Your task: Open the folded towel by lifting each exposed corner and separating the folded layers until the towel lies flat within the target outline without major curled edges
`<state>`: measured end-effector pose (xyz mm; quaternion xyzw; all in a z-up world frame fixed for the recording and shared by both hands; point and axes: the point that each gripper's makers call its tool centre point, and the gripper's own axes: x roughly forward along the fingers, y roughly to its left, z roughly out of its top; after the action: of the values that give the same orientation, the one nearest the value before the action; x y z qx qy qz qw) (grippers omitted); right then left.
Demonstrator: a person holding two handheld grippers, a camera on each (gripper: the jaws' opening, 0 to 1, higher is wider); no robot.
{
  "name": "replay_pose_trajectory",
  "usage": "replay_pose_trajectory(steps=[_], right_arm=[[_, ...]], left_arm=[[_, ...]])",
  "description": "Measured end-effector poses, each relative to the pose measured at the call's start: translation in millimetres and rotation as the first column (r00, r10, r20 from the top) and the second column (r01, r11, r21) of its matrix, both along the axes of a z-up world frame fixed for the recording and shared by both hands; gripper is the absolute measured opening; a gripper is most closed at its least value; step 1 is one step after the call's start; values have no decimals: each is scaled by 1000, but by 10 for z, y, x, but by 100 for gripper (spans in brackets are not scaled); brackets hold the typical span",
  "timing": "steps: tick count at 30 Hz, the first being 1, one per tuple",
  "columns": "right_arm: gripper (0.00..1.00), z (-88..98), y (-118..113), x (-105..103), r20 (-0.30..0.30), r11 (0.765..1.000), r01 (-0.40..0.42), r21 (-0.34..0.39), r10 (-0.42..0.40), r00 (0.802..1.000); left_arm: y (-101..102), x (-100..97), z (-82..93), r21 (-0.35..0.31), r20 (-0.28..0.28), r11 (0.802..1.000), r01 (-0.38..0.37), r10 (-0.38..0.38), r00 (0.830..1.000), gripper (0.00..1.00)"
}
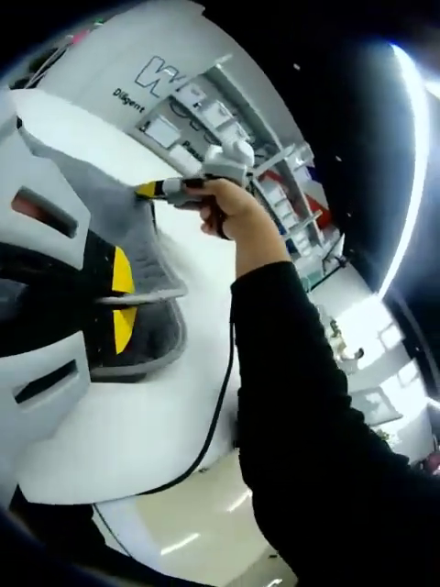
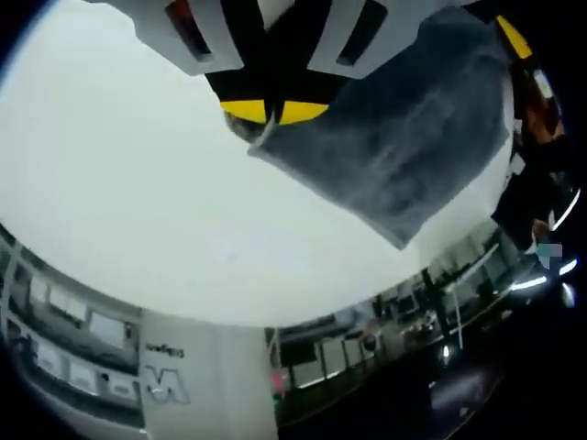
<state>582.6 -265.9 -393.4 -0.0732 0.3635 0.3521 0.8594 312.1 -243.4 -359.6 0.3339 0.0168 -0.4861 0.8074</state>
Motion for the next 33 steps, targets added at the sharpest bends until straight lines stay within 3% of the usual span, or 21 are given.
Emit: replay_pose_trajectory(steps=[8, 19, 27, 33], right_arm=[[0, 102, 184, -230, -22, 989, 49, -139, -53, 998], [0, 414, 605, -275, -7, 981, 101, -164, -104, 995], [0, 473, 722, -269, -5, 968, 109, -227, -113, 994], [0, 589, 858, -209, 19, 967, 108, -229, -106, 994]], left_arm=[[288, 29, 216, -91, -15, 995, 29, -31, 999, 1], [721, 44, 382, -197, -41, 980, 7, -15, 999, 1], [937, 40, 458, -233, -37, 972, -9, 0, 999, 1], [1062, -19, 547, -282, -59, 959, -27, 10, 998, 1]])
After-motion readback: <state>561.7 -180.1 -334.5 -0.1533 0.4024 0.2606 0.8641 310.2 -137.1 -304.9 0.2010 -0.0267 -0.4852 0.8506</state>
